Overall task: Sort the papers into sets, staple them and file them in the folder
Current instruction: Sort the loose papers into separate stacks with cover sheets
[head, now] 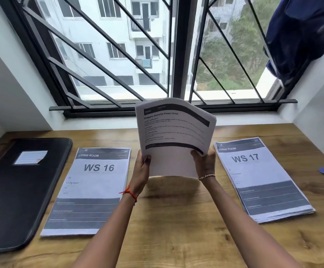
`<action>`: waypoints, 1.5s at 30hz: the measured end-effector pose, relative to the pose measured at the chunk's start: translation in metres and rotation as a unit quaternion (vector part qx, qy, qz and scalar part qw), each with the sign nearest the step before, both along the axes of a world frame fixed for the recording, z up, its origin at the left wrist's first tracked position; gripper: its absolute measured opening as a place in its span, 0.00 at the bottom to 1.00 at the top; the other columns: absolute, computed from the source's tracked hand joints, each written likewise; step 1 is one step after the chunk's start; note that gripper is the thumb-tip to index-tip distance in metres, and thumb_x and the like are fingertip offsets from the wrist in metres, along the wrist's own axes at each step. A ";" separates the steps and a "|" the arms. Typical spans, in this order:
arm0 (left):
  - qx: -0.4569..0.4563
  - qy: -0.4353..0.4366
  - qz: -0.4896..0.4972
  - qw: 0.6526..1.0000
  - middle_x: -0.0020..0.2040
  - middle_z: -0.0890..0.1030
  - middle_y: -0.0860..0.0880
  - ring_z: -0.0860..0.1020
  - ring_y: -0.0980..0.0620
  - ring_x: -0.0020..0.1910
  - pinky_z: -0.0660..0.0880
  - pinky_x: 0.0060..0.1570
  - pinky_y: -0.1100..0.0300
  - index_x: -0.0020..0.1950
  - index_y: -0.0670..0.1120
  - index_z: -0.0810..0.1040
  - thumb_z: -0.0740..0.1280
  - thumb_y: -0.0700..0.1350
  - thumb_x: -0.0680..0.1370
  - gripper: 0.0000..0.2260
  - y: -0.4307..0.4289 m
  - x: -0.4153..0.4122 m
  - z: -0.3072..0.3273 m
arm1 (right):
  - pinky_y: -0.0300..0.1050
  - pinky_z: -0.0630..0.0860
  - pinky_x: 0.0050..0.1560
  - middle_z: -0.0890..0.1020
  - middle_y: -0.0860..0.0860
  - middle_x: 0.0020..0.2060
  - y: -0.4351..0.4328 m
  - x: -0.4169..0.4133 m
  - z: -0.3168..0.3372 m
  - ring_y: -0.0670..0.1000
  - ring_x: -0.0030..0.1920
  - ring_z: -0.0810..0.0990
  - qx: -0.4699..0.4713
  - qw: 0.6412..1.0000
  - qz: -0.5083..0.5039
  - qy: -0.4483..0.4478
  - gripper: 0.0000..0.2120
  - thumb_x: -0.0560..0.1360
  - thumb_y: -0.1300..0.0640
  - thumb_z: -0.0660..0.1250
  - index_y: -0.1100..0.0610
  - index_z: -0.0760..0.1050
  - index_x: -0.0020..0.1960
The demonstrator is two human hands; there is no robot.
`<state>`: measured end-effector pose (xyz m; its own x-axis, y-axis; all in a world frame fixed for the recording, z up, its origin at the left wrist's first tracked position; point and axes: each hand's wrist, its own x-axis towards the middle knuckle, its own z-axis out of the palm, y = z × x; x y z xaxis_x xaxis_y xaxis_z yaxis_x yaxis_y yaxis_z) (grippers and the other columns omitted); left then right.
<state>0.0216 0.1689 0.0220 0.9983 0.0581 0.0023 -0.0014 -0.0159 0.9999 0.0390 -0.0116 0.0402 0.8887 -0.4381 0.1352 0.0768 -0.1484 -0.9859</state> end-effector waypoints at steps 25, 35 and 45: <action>0.380 0.226 0.066 0.894 0.68 0.64 0.38 0.62 0.38 0.67 0.62 0.64 0.51 0.67 0.36 0.64 0.64 0.47 0.76 0.24 0.006 0.022 -0.036 | 0.50 0.69 0.56 0.70 0.55 0.48 -0.036 0.021 -0.074 0.54 0.52 0.68 -0.206 0.952 0.048 0.221 0.16 0.68 0.55 0.65 0.65 0.71 0.50; 0.227 0.166 0.086 0.956 0.59 0.73 0.31 0.71 0.35 0.58 0.69 0.57 0.46 0.62 0.29 0.67 0.65 0.46 0.76 0.24 0.010 0.065 -0.046 | 0.50 0.43 0.74 0.64 0.57 0.71 -0.033 0.050 -0.081 0.55 0.74 0.57 -0.229 0.942 0.061 0.238 0.31 0.75 0.46 0.61 0.62 0.59 0.72; 0.129 0.096 0.074 0.984 0.39 0.79 0.45 0.74 0.54 0.38 0.69 0.33 0.70 0.45 0.40 0.76 0.62 0.39 0.78 0.05 0.007 0.080 -0.052 | 0.51 0.57 0.71 0.69 0.58 0.68 -0.023 0.071 -0.091 0.57 0.69 0.64 -0.200 0.960 0.037 0.192 0.28 0.75 0.52 0.65 0.62 0.61 0.70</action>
<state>0.1013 0.1759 -0.0300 0.9623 0.2258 -0.1517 0.2088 -0.2556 0.9440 0.1105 -0.0345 -0.0510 0.9334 -0.3532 -0.0635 -0.2555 -0.5299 -0.8086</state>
